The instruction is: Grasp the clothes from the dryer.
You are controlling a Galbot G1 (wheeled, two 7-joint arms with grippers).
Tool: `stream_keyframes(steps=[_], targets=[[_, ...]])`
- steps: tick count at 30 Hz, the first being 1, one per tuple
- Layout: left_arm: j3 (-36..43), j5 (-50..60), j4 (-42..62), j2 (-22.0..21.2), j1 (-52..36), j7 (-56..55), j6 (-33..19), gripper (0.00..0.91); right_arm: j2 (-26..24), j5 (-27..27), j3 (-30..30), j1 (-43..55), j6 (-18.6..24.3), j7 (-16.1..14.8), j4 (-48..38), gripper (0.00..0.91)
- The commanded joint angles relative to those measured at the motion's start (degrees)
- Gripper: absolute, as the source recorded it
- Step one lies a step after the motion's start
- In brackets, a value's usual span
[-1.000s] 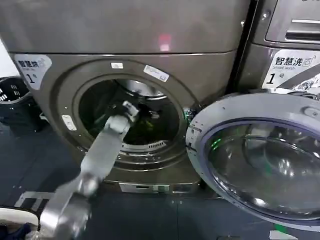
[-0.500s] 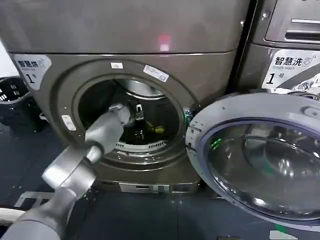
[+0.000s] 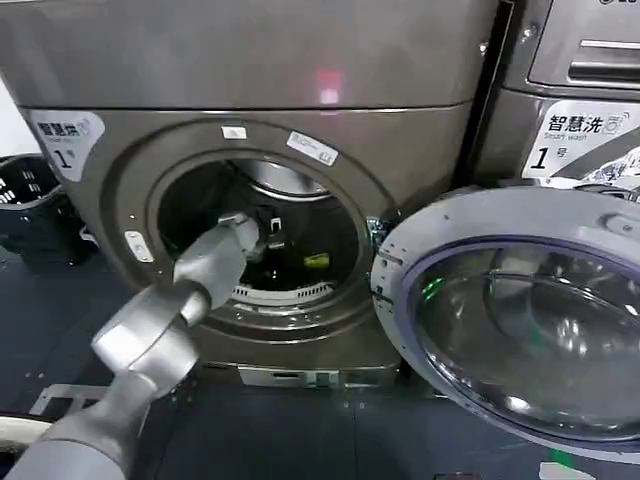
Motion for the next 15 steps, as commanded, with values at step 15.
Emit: stream_keyframes(steps=[15], targets=[[-0.28,-3.94,0.88,0.54,-0.56,4.99,-1.88,0.0,0.53,-0.28,-0.91,1.12,0.27,0.05,0.36,0.907]])
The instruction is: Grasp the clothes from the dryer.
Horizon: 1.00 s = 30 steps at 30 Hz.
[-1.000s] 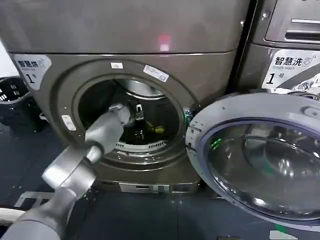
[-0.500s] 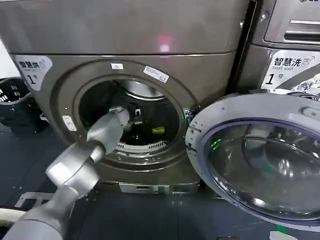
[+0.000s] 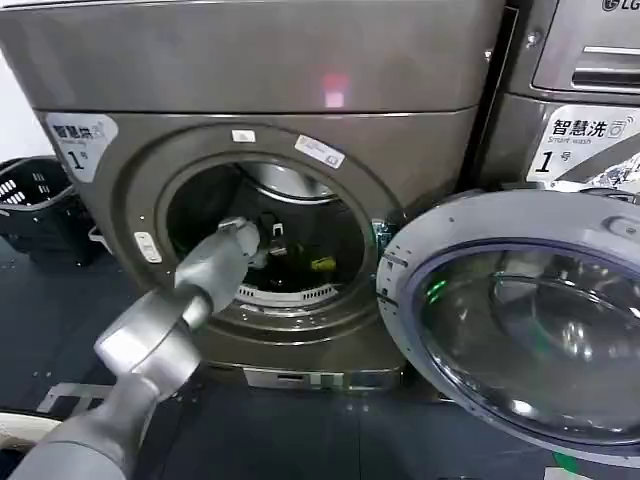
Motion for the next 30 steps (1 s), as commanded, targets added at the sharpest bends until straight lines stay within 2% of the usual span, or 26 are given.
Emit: stream_keyframes(steps=[1,6,10,13,16,21,24,28,30], targets=[[0.14,-0.8,0.25,0.0,-0.62,1.12,-0.08,0.0,0.26,-0.06,-0.12,0.07,0.09,0.0,0.0,0.907],[-0.93,-1.48,-0.03,-0.05,-0.37,1.02,-0.04,0.0,0.35,-0.09,-0.05,0.0,0.14,-0.07,-0.15,0.907],[-8.95,-5.96,-3.99,0.54,0.03,-6.38,1.61,0.0,0.25,-0.09,-0.19,0.27,0.07,0.04,0.04,0.907],[-20.07,-7.14,-9.52,1.07,1.45,-11.99,3.82,0.0,0.32,-0.13,-0.61,0.65,0.07,0.12,0.32,0.907],[-26.91,-11.98,-13.51,1.89,2.81,-18.98,4.74,0.0,0.07,-0.15,-0.91,0.89,0.37,0.23,0.38,0.907],[-30.48,-25.66,-21.48,1.9,8.72,-30.19,5.3,0.0,-0.13,0.13,-1.73,1.55,0.84,0.07,0.87,0.907],[-34.19,-29.11,-25.35,0.87,12.24,-37.79,3.06,0.0,-0.31,0.02,-1.66,1.35,1.25,0.11,0.54,0.907],[-39.13,-34.15,-36.41,0.43,17.78,-48.07,-0.2,0.0,-0.37,-0.04,-1.97,1.5,1.65,0.46,0.53,0.907],[-40.15,-35.85,-40.67,0.2,19.46,-53.85,-5.98,0.0,-0.35,-0.24,-2.22,1.68,1.96,0.22,0.56,0.907]])
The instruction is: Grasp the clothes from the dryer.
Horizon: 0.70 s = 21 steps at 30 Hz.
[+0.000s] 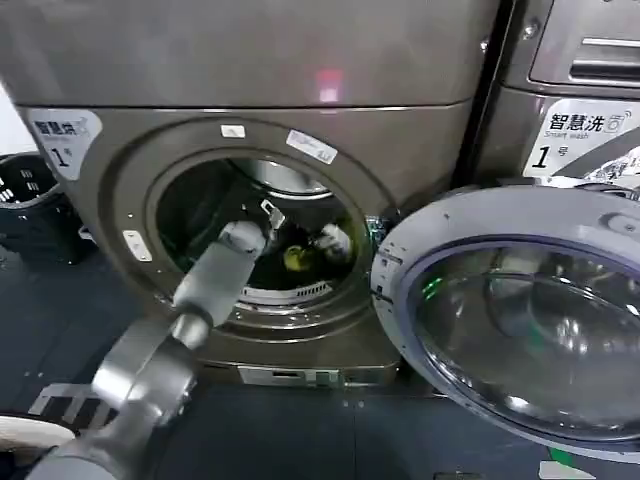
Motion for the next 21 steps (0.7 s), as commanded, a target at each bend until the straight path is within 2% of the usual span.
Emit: stream_keyframes(steps=[1,3,5,11,14,21], targets=[[-11.13,-12.43,-20.01,-0.9,9.63,-24.8,-11.23,0.0,0.02,-1.07,-0.79,0.48,0.63,-0.22,0.12,0.907],[-12.84,-13.4,-23.75,-1.37,11.46,-28.16,-13.92,0.0,0.18,-1.65,-1.38,0.69,0.79,-0.2,0.45,0.907],[-13.57,-9.8,-27.81,-1.67,13.62,-31.32,-17.92,0.0,0.28,-1.85,-1.76,1.0,1.01,-0.47,0.82,0.907],[-15.12,1.31,-39.12,-2.57,23.11,-37.29,-21.29,0.0,-0.02,-1.83,-0.67,0.32,2.69,-0.89,0.19,0.907],[-14.94,2.61,-42.33,-2.85,25.59,-37.86,-20.28,0.0,-0.24,-1.09,-0.2,-0.5,2.93,0.07,-0.36,0.907],[-12.94,2.25,-42.83,-2.26,27.34,-37.45,-15.18,0.0,-0.58,-0.77,1.03,-1.3,3.61,-0.03,-1.2,0.907]])
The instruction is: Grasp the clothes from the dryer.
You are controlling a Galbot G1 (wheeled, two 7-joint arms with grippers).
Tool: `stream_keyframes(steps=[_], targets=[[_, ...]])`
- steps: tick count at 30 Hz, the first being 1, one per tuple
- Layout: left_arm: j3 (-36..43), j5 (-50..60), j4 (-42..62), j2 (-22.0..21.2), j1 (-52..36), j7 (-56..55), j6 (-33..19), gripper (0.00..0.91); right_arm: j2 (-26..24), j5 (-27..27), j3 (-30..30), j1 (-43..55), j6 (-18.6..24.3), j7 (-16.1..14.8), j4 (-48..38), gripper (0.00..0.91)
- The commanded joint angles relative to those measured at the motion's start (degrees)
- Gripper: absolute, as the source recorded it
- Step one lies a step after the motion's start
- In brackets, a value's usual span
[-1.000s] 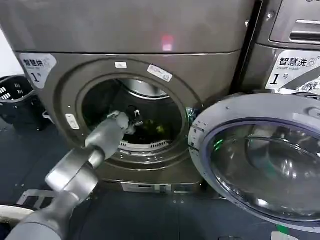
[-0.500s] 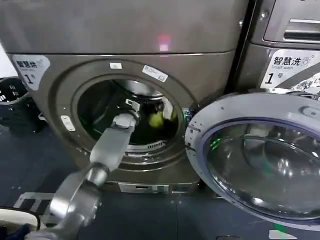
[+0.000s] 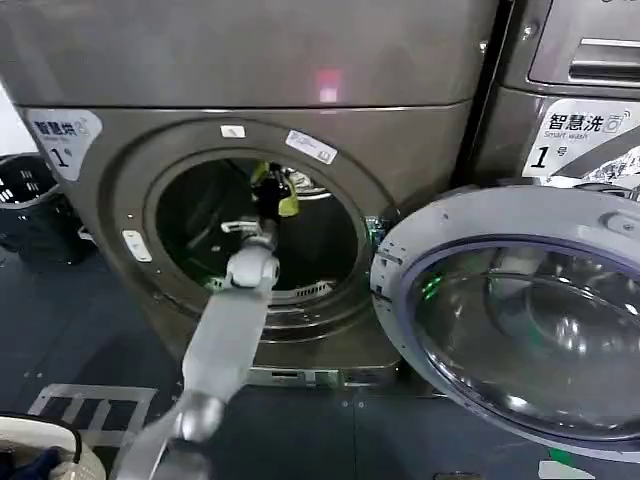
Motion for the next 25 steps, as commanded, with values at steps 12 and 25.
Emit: stream_keyframes(steps=[12,25], targets=[[0.81,3.02,-5.26,0.47,5.49,-3.89,4.6,0.0,-0.2,0.31,0.89,0.01,1.01,0.09,-0.79,0.907],[0.73,3.22,-4.79,0.06,4.79,-3.57,5.74,0.0,-1.0,-0.15,1.84,-1.25,0.18,-0.39,-0.61,0.907]])
